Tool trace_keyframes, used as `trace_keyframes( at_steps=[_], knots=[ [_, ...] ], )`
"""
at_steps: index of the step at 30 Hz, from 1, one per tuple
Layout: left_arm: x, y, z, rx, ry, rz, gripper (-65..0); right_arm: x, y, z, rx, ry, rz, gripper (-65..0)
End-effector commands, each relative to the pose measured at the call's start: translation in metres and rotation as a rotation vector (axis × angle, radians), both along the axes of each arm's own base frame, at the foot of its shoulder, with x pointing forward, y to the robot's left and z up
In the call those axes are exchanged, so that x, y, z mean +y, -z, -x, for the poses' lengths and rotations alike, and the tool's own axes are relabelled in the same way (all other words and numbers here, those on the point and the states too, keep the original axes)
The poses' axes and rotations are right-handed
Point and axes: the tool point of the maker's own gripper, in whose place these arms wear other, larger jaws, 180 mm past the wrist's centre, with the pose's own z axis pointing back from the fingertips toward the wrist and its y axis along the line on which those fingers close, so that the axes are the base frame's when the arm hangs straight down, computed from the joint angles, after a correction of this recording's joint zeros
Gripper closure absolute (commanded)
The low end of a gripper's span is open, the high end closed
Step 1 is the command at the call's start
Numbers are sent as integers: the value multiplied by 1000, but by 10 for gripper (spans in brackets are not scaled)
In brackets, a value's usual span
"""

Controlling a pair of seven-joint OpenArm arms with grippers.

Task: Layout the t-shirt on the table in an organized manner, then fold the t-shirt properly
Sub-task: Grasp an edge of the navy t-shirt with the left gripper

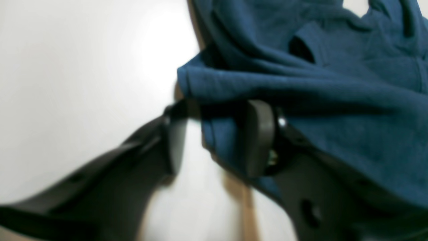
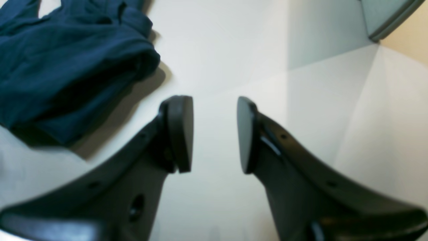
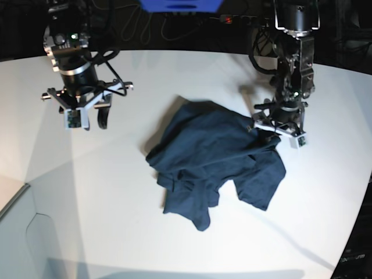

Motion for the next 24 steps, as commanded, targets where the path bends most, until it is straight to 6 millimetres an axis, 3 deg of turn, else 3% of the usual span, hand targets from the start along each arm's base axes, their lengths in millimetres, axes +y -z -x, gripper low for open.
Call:
trace_keyframes(
  at_steps=[1,5,10,13,18,24],
  knots=[
    [4,-9,-7,-29,-1,-9,-366,0,-13,-7,-52,-3,2,-223],
    [5,-5,-5,-18,-2,-9,-494,0,-14,-8,-55,-3,2,-223],
    [4,0,-3,-5,-7,-3,-493,0,-18,-14,-73,-3,2,-223],
    [2,-5,-11,-22,-5,0,-368,0,-18,-14,-73,-3,2,-223],
    [-5,-11,-20,-41,-11,21,0,0,-18,-14,-73,-3,2,-223],
    [-5,-18,-16,-60,-10,16,0,0,-18,-14,-73,-3,2,-223]
  ],
)
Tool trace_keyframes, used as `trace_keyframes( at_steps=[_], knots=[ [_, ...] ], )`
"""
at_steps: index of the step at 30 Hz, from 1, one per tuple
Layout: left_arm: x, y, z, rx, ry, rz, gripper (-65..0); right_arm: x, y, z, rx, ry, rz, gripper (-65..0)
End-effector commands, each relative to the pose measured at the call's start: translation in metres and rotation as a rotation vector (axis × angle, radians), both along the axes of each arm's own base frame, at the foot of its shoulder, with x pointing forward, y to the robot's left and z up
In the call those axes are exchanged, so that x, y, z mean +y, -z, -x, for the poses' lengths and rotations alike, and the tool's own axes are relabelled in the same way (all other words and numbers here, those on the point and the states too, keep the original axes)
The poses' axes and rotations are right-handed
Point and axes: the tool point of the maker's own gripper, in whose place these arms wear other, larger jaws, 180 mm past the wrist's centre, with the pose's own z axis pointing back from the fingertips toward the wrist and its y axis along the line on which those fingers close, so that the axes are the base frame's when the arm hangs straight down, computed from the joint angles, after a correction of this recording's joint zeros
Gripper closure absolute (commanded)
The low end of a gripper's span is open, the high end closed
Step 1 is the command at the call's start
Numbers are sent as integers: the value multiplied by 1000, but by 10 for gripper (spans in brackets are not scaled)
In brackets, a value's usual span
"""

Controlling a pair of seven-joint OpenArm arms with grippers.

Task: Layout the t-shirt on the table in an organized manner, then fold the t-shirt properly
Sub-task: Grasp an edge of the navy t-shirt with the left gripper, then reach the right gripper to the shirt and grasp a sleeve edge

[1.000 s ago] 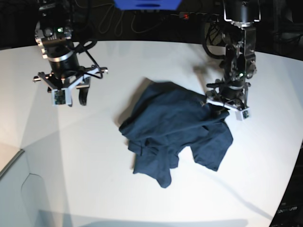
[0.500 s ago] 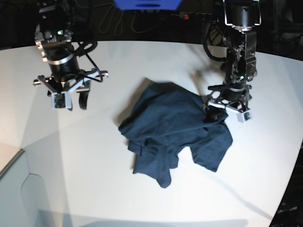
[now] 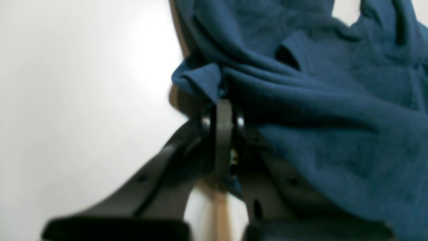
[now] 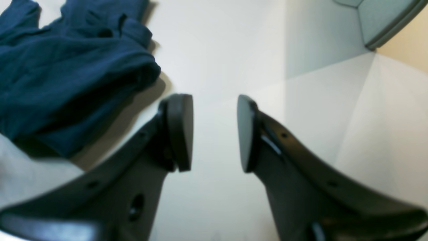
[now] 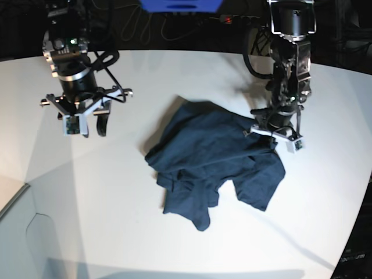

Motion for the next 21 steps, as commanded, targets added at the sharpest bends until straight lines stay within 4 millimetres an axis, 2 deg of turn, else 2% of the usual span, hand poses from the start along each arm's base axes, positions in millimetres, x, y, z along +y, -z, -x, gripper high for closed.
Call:
trace_keyframes(
  at_steps=[1,3,6,8,11,13,15,21],
  knots=[
    [5,-17,-7,-59,-3,-16,-1,-1,-11,-4,-45,-4,3,-223],
    [7,-27,-2,-86,1,-28,-1,1,-16,-9,-63,-8,1,-223],
    [28,-44,12,-115,-16,-71,-1,7,-22,-18,-86,-33,-1,-224],
    [43,-51,23,-124,-44,-94,-1,31,-30,-25,-109,-149,-6,-225],
    [67,-50,37,-108,-80,-128,-1,69,-39,-30,-137,-323,-15,-226],
    [78,-49,42,-98,-93,-147,-1,87,-38,-35,-121,-398,-11,-227],
    [86,-51,45,-98,-105,-158,-1,98,-38,-50,-107,-416,-11,-242],
    [94,-55,59,-93,-119,-175,-1,112,-19,-95,-24,-419,-9,-303]
  ],
)
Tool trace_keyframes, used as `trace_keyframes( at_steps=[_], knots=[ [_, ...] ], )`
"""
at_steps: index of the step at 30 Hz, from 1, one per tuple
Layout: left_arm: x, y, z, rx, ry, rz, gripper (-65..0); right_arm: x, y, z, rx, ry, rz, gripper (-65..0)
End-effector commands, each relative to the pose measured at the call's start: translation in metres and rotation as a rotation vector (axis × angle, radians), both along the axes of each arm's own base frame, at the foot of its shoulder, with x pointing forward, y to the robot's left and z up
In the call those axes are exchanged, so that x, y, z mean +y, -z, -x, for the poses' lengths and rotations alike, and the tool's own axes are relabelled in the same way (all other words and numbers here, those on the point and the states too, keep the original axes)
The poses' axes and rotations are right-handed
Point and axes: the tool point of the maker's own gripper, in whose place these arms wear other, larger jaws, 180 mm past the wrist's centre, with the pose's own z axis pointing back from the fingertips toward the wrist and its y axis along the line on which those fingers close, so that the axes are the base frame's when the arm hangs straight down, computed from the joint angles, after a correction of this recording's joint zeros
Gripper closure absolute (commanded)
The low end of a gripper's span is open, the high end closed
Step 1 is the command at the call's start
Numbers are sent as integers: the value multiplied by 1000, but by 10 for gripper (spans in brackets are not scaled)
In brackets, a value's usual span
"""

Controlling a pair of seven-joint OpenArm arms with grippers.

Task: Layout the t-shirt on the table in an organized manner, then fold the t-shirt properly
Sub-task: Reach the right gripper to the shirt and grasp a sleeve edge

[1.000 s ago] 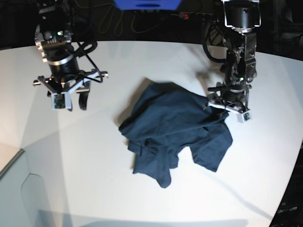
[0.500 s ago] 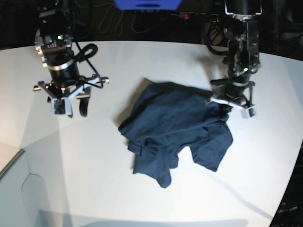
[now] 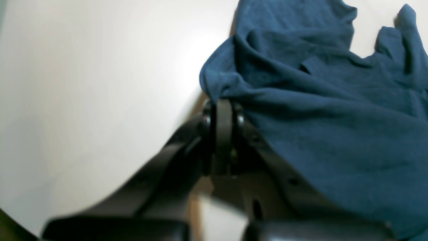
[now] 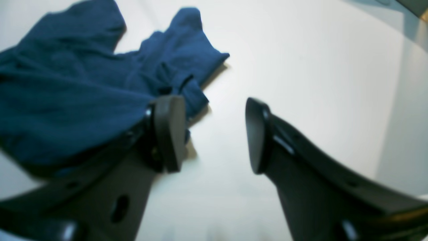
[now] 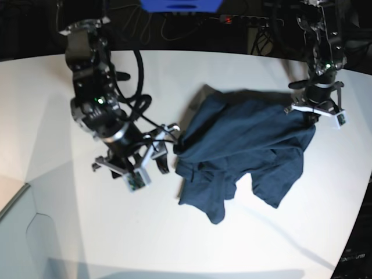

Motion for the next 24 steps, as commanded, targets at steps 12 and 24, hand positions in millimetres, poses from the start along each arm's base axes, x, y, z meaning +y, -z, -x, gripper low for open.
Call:
trace_keyframes(
  at_steps=[12,24],
  knots=[
    [0,-8,-5,-30,6,-15,-1,76,49,-67,100,-222,98,-369],
    [5,-3,4,-9,2,-22,-1,71,102,-81,154,-205,53,-369]
  ],
)
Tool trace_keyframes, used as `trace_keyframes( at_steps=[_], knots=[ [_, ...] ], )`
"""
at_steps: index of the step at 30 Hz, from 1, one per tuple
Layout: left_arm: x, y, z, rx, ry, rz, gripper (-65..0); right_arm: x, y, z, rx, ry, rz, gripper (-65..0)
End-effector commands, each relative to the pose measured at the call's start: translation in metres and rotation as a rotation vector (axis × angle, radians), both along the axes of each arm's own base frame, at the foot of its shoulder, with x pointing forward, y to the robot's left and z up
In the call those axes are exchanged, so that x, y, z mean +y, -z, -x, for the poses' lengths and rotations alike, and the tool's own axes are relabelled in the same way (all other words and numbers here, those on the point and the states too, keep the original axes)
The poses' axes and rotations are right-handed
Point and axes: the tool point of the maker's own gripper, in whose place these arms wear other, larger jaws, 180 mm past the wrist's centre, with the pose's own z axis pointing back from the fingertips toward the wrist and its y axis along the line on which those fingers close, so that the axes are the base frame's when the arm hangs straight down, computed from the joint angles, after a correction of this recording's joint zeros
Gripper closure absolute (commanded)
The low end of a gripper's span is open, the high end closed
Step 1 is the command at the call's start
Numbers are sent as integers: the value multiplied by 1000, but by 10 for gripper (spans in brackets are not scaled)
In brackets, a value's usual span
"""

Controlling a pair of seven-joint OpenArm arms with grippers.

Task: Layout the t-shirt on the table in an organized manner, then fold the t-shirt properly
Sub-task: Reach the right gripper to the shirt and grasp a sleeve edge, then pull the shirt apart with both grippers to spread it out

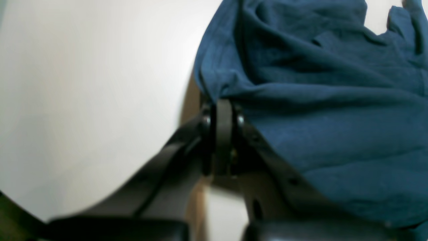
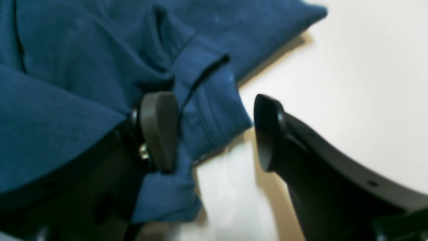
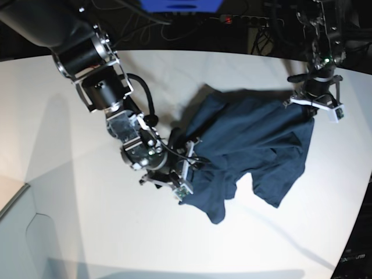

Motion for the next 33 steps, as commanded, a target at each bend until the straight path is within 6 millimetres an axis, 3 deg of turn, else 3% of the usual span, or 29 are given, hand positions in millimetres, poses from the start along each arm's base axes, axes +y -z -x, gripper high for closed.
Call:
trace_keyframes(
  at_steps=[1,5,7,9,12,15,16,19,23,26,30,33],
  knots=[
    [5,-12,-7,-44,-2,-20,-1,14,-22,-16,-60,-8,-51,-369],
    [5,-12,-7,-44,-2,-20,-1,17,-16,-13,-65,-9,-71,-360],
    [6,-12,-7,-44,-3,-21,-1,16,-14,-12,-62,-10,-71,-311],
    [6,-12,-7,-44,-3,-21,-1,16,-15,-13,-65,-7,-73,-210],
    [6,-12,-7,-44,-3,-21,-1,15,-17,-15,-69,-4,-74,-8],
    [7,-13,-7,-46,-4,-23,-1,13,-33,-23,-114,-4,-84,0],
    [7,-13,-7,-46,-4,-23,-1,4,-38,-23,-136,11,-89,0],
    [11,-17,-9,-53,0,-35,-1,-8,-75,-26,-245,64,-160,0],
    [12,-21,-11,-63,3,-43,-1,-38,-135,-28,-409,149,-231,0],
    [10,-35,-17,-99,12,-52,-1,-73,-165,-25,-495,247,-261,0],
    [7,-50,-23,-138,20,-60,-1,-125,-183,-20,-562,384,-263,0],
    [6,-50,-23,-141,21,-59,-1,-167,-182,-11,-576,496,-247,0]
  ],
)
